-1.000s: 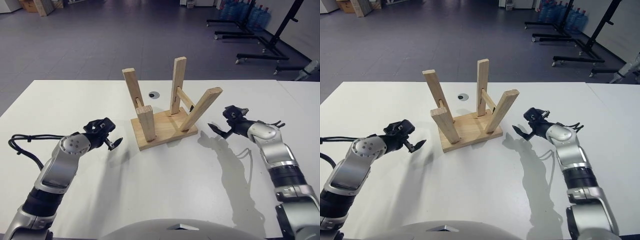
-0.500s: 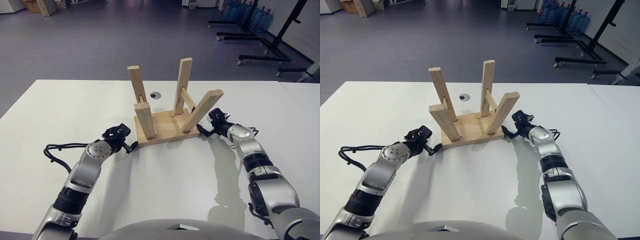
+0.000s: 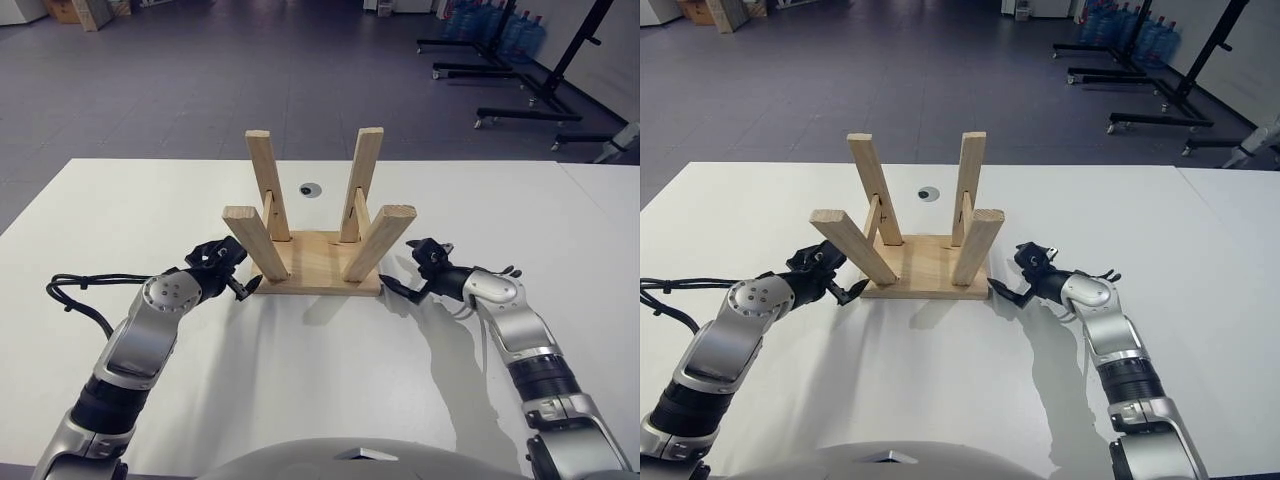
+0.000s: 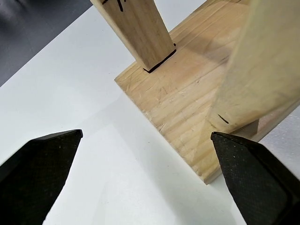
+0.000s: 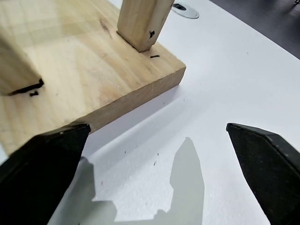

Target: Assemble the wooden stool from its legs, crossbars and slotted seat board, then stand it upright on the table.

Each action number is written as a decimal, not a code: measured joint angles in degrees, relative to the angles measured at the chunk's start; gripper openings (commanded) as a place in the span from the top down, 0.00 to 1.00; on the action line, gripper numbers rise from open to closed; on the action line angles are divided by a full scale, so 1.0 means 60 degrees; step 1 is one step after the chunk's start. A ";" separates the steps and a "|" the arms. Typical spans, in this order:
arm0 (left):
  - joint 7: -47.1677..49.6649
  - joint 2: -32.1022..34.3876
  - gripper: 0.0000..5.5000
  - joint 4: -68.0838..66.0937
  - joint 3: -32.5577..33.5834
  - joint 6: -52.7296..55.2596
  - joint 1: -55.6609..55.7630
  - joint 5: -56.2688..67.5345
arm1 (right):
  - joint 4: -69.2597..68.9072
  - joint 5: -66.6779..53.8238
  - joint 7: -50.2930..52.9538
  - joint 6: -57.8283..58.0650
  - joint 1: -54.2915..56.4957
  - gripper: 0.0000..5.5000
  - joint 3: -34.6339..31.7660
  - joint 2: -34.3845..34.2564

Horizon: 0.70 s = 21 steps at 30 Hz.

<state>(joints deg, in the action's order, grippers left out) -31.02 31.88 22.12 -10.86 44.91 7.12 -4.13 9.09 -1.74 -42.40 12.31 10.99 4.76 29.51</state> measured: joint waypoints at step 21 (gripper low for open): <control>-0.5188 0.1907 0.08 -0.1974 0.4083 -0.3805 -0.1215 0.4708 | -0.2609 -0.5453 -0.4490 0.2403 -0.1295 0.02 -0.3219 0.2249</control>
<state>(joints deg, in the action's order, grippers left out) -62.15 43.32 10.28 13.64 22.08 -0.17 24.12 -6.57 -34.45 -69.34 26.73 3.21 -14.55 43.00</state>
